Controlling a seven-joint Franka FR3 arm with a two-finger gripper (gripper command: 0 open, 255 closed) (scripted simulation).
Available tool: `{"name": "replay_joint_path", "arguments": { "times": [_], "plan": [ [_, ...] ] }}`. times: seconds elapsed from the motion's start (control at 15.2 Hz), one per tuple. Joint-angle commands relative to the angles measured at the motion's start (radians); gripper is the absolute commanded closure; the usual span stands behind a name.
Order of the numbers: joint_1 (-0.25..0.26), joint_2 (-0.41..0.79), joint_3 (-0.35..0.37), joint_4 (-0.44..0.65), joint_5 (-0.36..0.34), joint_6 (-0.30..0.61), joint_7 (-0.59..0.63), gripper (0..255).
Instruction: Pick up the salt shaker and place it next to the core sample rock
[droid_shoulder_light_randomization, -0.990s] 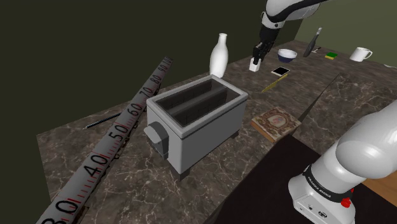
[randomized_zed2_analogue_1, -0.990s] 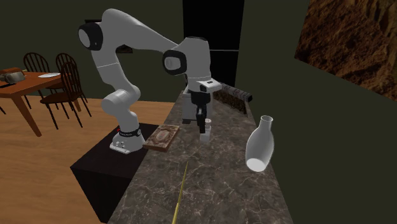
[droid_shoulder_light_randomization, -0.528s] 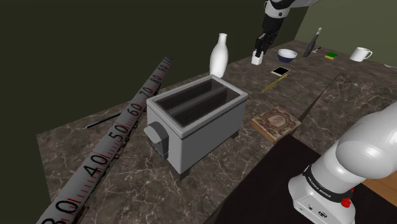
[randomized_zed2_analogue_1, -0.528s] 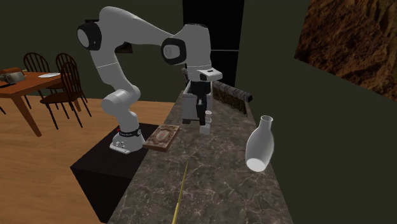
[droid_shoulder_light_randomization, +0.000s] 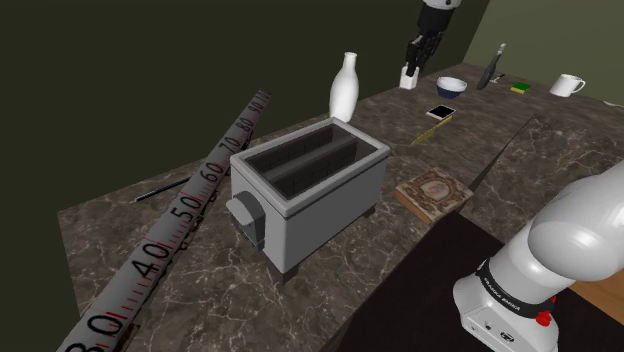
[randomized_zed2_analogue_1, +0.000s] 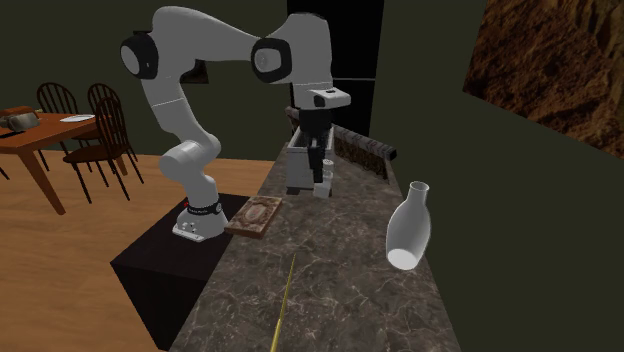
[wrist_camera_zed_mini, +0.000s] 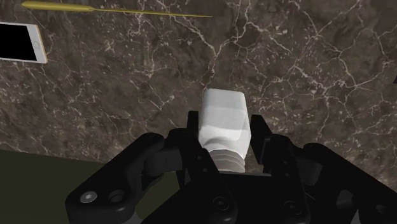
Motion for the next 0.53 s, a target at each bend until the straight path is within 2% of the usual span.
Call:
{"name": "replay_joint_path", "arguments": {
  "times": [0.0, 0.46],
  "plan": [
    [0.001, 0.003, 0.001, 0.033, 0.002, -0.030, -0.003, 255],
    [0.003, 0.012, 0.003, 0.136, 0.007, -0.124, -0.011, 255]
  ]
}}
